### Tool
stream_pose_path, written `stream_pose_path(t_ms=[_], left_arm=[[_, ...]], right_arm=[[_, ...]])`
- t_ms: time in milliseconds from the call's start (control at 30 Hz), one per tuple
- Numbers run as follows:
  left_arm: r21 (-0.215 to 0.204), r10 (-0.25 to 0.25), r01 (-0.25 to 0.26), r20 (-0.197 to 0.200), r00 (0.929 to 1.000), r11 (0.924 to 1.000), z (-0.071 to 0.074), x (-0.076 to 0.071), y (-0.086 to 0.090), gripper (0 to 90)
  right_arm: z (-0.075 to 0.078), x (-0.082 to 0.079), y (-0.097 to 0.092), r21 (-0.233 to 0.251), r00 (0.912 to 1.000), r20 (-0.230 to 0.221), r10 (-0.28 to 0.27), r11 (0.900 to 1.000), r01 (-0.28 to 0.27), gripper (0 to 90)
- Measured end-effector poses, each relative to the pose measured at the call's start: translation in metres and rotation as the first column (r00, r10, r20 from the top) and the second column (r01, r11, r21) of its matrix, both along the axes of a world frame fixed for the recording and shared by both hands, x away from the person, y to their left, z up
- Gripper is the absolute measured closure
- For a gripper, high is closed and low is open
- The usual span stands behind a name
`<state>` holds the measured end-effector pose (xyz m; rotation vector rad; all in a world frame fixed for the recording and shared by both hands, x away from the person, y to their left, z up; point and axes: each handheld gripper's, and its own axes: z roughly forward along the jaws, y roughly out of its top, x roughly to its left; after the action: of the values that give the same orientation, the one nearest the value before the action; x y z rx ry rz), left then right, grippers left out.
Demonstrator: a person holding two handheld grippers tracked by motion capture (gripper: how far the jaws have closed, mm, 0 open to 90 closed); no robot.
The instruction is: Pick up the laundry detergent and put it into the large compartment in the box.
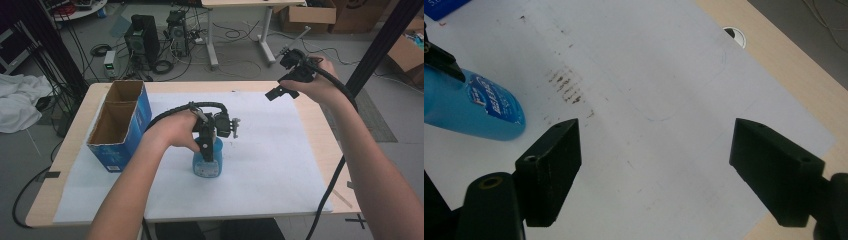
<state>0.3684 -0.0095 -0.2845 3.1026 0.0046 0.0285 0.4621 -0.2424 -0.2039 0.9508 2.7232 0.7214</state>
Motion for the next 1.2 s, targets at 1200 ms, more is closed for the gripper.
stream_pose_path(t_ms=[1200], left_arm=[[0.015,-0.020,0.020,0.028,0.9994,0.9997,-0.0015,0.0006,-0.0016,37.1]], right_arm=[[-0.0039,0.0014,-0.0043,0.010,0.9999,-0.011,-0.009,0.9999,0.009,21.1]])
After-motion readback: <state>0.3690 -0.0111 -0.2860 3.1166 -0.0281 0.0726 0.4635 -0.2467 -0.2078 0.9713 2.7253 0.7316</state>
